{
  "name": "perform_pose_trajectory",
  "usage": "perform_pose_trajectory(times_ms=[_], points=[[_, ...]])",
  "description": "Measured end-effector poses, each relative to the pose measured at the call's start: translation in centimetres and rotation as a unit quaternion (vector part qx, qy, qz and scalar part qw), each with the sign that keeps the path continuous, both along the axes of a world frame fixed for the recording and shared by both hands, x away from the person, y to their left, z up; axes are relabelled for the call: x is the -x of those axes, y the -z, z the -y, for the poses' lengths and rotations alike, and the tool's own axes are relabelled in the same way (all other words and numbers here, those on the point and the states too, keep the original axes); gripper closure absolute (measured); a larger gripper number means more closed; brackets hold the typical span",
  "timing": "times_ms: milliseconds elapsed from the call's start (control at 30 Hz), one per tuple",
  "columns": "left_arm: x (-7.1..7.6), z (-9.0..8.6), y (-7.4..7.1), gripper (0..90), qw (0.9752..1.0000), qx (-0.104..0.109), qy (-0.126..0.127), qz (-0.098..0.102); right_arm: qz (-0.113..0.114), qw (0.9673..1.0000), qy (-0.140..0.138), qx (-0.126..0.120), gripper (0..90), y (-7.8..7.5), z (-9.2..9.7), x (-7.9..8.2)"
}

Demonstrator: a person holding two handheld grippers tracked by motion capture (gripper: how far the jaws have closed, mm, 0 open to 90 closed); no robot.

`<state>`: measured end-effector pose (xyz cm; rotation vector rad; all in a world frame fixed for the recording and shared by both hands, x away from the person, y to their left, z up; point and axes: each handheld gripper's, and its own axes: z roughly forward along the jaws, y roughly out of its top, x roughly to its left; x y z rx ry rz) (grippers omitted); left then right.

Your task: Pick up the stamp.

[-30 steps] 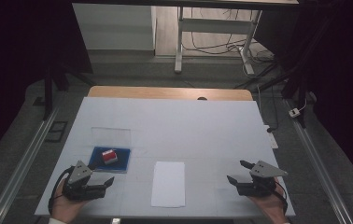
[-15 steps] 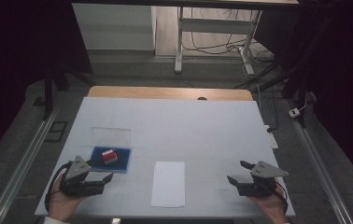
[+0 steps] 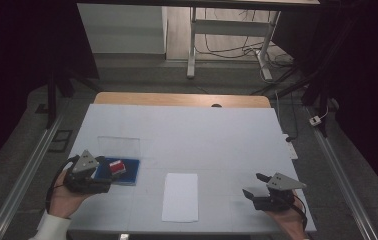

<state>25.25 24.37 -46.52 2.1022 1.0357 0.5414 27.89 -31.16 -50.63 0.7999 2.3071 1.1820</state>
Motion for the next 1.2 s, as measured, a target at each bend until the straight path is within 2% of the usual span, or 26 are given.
perform_pose_trajectory(times_ms=[167, 367, 600, 800, 967, 1200], points=[[-1.3, 0.2, 0.2, 23.4, 0.9996, -0.017, 0.015, -0.015, -0.002, 1.0000, -0.001, 0.001, 23.0, 0.1, 0.0, 0.0], [-2.7, 0.4, 0.6, 25.6, 0.9987, -0.034, 0.019, -0.032, -0.003, 1.0000, 0.000, 0.003, 23.2, 0.2, 0.0, 0.0], [-4.0, 0.4, 1.5, 32.6, 0.9974, -0.047, 0.027, -0.046, -0.006, 0.9999, 0.002, 0.010, 24.1, 0.3, -0.1, 0.0], [-4.6, 0.5, 1.9, 38.9, 0.9965, -0.055, 0.034, -0.053, -0.006, 0.9999, 0.002, 0.012, 24.4, 0.4, -0.1, 0.0], [-4.9, 0.5, 2.3, 47.5, 0.9960, -0.062, 0.035, -0.055, -0.006, 0.9999, 0.001, 0.011, 24.7, 0.5, -0.1, -0.1], [-5.1, 0.4, 2.8, 56.3, 0.9954, -0.064, 0.042, -0.058, -0.006, 0.9998, 0.002, 0.017, 25.0, 0.5, -0.1, -0.1]])
